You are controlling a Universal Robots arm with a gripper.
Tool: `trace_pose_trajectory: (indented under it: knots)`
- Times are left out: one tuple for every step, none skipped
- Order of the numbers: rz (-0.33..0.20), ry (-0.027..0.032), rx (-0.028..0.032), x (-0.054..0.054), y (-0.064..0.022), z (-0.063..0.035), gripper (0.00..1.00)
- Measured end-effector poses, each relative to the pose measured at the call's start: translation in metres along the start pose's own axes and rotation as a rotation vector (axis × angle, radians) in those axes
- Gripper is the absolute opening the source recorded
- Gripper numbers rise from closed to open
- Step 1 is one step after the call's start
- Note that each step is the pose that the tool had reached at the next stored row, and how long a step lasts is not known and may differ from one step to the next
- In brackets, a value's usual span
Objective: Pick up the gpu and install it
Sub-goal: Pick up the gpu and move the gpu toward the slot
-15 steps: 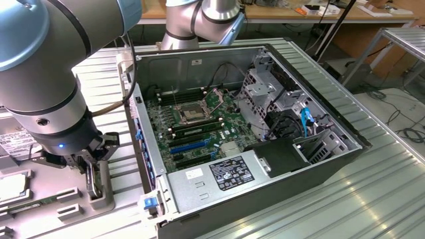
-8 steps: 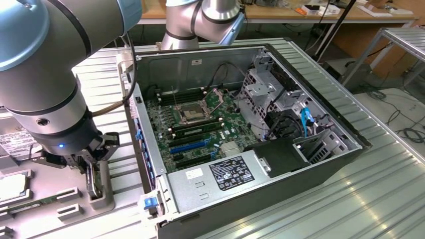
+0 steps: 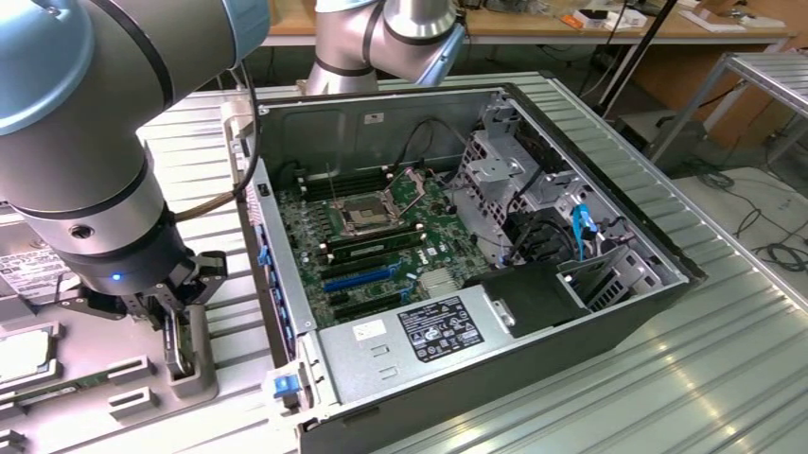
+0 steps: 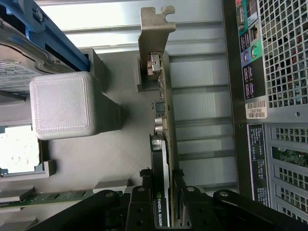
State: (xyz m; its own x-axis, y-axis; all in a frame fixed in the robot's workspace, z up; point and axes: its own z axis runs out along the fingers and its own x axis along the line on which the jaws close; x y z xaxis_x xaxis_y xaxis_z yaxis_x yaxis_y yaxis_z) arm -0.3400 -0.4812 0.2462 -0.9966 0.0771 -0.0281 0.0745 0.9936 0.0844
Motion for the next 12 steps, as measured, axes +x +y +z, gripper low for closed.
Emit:
trace_pose_trajectory:
  knots:
    - [0.0, 0.0, 0.0, 0.0, 0.0, 0.0, 0.27]
    - [0.0, -0.0001, 0.0, 0.0, 0.0, 0.0, 0.27]
    - [0.0, -0.0001, -0.0001, 0.0, 0.0, -0.0002, 0.27]
    - [0.0, 0.0, -0.0001, 0.0, 0.0001, -0.0006, 0.27]
    - [0.0, 0.0002, 0.0002, 0.0, 0.0001, -0.0012, 0.27]
    - [0.0, 0.0004, 0.0002, 0.0, 0.0002, -0.0019, 0.27]
    - [0.0, 0.0002, 0.0001, 0.0, 0.0002, -0.0026, 0.27]
    - [0.0, 0.0004, 0.0001, 0.0, 0.0004, -0.0051, 0.27]
    - [0.0, 0.0005, 0.0, 0.0, 0.0006, -0.0068, 0.27]
    - [0.0, 0.001, 0.0002, 0.0, 0.0009, -0.0101, 0.27]
    - [0.0, 0.0012, 0.0001, 0.0, 0.0011, -0.0129, 0.27]
    - [0.0, 0.0014, 0.0002, 0.0, 0.0013, -0.0153, 0.27]
